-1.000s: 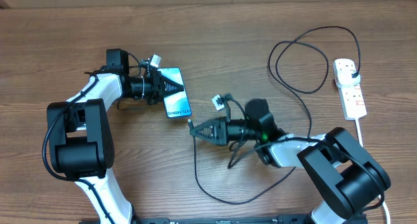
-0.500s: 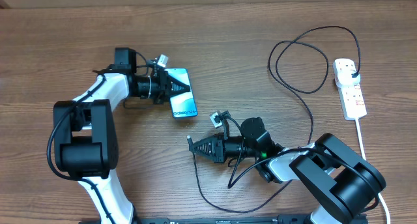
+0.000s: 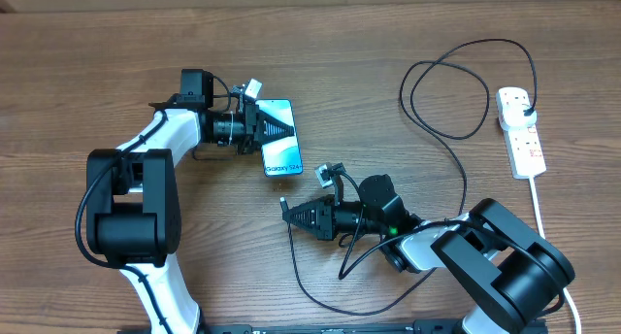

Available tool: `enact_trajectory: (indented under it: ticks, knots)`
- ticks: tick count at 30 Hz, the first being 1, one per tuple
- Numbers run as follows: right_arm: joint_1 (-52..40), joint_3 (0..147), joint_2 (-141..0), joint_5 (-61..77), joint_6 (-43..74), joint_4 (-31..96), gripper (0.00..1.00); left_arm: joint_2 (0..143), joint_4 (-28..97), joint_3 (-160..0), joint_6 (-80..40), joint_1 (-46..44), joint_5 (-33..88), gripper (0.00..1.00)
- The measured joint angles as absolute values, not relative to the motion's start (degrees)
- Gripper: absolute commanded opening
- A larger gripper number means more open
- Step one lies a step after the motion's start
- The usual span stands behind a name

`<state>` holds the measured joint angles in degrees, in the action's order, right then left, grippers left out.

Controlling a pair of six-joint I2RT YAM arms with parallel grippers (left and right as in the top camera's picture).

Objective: Plug charger to phone and switch on socket

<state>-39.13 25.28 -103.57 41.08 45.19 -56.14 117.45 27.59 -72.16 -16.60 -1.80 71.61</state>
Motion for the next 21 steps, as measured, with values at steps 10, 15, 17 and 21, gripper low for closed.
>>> enact_trajectory:
  ticks: [10, 15, 17, 21]
  knots:
    - [-39.13, 25.28, -103.57, 40.42, 45.17, -56.1, 0.04, 117.45, 28.29, -72.16, -16.6, -1.8, 71.75, 0.04]
    - [-39.13, 25.28, -103.57, 40.4, 45.15, -56.12, 0.04, 117.45, 28.49, -72.16, -16.6, -1.8, 71.85, 0.04]
    - [-39.13, 25.28, -103.57, 40.4, 45.17, -56.12, 0.04, 117.45, 28.49, -72.16, -16.6, -1.8, 71.88, 0.04]
    - [-39.13, 25.28, -103.57, 40.23, 45.15, -56.12, 0.04, 117.45, 28.49, -72.16, -16.62, -1.8, 72.03, 0.04]
